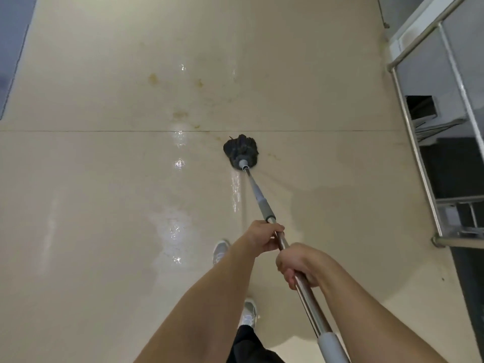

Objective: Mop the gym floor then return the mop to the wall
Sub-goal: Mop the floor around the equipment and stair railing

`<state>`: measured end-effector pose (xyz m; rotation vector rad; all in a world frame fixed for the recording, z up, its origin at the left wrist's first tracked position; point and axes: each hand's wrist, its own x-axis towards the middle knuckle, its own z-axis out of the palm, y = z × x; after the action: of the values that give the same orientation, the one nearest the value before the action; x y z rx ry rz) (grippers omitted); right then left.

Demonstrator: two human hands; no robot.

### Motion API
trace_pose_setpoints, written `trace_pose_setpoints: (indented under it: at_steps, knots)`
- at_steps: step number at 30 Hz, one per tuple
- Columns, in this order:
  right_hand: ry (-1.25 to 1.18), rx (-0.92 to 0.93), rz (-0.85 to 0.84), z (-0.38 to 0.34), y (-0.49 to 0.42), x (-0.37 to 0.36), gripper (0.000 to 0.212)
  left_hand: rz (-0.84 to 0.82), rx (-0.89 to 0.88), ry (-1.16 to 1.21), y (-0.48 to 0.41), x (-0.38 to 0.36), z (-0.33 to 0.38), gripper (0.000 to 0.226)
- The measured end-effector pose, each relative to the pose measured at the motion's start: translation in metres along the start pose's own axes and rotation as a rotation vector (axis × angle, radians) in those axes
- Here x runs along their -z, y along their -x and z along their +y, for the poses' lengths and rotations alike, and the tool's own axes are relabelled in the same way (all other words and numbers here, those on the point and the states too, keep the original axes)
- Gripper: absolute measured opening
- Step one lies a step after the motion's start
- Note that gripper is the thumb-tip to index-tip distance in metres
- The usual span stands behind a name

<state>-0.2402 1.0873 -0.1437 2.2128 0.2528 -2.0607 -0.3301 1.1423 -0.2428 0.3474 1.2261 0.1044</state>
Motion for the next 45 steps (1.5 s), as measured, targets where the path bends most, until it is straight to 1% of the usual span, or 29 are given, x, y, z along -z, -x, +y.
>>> trace_pose_setpoints:
  at_steps: [3, 6, 8, 11, 14, 17, 19, 21, 22, 23, 25, 27, 30, 33, 36, 38, 41, 43, 45]
  knots:
    - [0.021, -0.006, 0.04, -0.053, -0.024, 0.014, 0.018, -0.026, 0.008, 0.013, -0.04, 0.013, 0.046, 0.02]
    - [0.069, 0.019, 0.089, -0.113, -0.044, 0.028, 0.014, 0.014, -0.008, 0.082, -0.07, 0.02, 0.099, 0.016]
    - [0.116, 0.05, 0.107, -0.159, -0.061, 0.035, 0.014, 0.037, -0.048, 0.137, -0.089, 0.029, 0.14, 0.015]
    - [0.173, 0.1, 0.111, -0.229, -0.087, 0.044, 0.018, 0.091, -0.141, 0.157, -0.116, 0.048, 0.202, 0.016]
    - [0.238, 0.121, 0.108, -0.287, -0.11, 0.048, 0.018, 0.183, -0.217, 0.082, -0.135, 0.066, 0.252, 0.017]
    - [0.316, 0.136, 0.1, -0.316, -0.121, 0.045, 0.014, 0.232, -0.223, 0.028, -0.14, 0.079, 0.276, 0.014]
    - [0.323, 0.119, 0.093, -0.316, -0.117, 0.039, 0.013, 0.229, -0.208, 0.003, -0.14, 0.084, 0.277, 0.012]
    - [0.26, 0.149, 0.087, -0.3, -0.11, 0.033, 0.01, 0.219, -0.189, -0.002, -0.138, 0.084, 0.265, 0.016]
    - [0.176, 0.166, 0.073, -0.288, -0.108, 0.03, 0.012, 0.23, -0.19, -0.036, -0.138, 0.083, 0.256, 0.022]
    - [0.042, 0.163, 0.042, -0.275, -0.106, 0.028, 0.019, 0.243, -0.191, -0.091, -0.137, 0.081, 0.246, 0.035]
    - [-0.238, 0.112, -0.028, -0.244, -0.098, 0.028, 0.043, 0.265, -0.19, -0.163, -0.13, 0.071, 0.224, 0.054]
    - [-0.372, 0.079, -0.075, -0.214, -0.094, 0.033, 0.06, 0.288, -0.206, -0.207, -0.12, 0.057, 0.202, 0.063]
    - [-0.438, 0.063, -0.127, -0.166, -0.085, 0.041, 0.063, 0.295, -0.237, -0.293, -0.102, 0.031, 0.167, 0.068]
    - [-0.525, 0.061, -0.164, -0.109, -0.074, 0.045, 0.062, 0.266, -0.211, -0.342, -0.084, 0.006, 0.126, 0.071]
    - [-0.597, 0.047, -0.18, -0.04, -0.061, 0.046, 0.061, 0.23, -0.183, -0.476, -0.061, -0.02, 0.075, 0.069]
    - [-0.628, 0.026, -0.186, 0.012, -0.047, 0.046, 0.06, 0.203, -0.169, -0.583, -0.045, -0.042, 0.035, 0.066]
    - [-0.663, -0.003, -0.168, 0.096, -0.025, 0.043, 0.061, 0.161, -0.144, -0.703, -0.022, -0.078, -0.034, 0.068]
    - [-0.693, -0.027, -0.153, 0.151, -0.012, 0.038, 0.061, 0.112, -0.144, -0.796, -0.009, -0.101, -0.082, 0.065]
    - [-0.704, -0.067, -0.142, 0.199, 0.001, 0.036, 0.062, 0.06, -0.126, -0.84, 0.003, -0.121, -0.128, 0.065]
